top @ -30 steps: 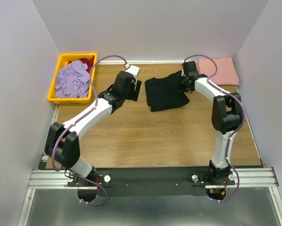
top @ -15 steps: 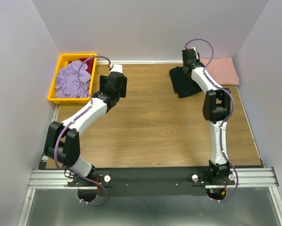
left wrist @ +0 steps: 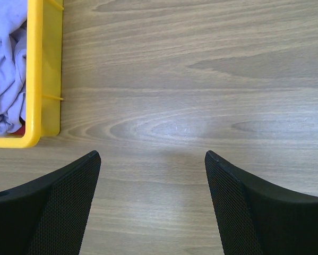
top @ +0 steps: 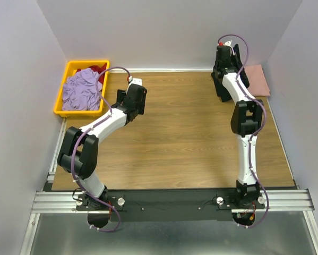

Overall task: Fold and stack the t-shirts
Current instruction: Neatly place the folded tshirt to the corner

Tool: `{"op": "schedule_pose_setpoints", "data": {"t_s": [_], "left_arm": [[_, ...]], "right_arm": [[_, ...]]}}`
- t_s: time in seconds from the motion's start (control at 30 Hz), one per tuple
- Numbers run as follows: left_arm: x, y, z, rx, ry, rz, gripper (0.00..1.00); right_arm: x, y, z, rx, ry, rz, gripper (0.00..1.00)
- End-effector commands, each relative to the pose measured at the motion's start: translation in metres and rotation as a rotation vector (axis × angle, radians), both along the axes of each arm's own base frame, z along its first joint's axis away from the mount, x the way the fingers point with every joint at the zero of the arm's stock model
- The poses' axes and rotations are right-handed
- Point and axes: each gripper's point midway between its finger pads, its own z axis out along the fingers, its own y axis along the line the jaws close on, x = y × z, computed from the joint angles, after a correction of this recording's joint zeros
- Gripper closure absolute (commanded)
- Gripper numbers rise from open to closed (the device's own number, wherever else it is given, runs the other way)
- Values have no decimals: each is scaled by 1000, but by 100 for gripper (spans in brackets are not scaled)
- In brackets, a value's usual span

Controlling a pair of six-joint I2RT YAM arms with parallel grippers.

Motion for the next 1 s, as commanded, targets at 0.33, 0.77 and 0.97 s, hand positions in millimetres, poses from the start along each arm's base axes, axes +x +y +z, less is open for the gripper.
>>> {"op": "schedule_pose_setpoints", "data": {"t_s": [0.33,0.77,0.97], "left_arm": [[8,-3,-2,-5,1,16,14],[9,-5,-15,13,36,10,14],[9,-4,-17,20,41,10,14]], "right_arm": [[17,-62,4,-15,-164,-108,94],[19,-120,-24,110,-339,-243,94],[18,-138,-41,156,-373,-267,91]]}}
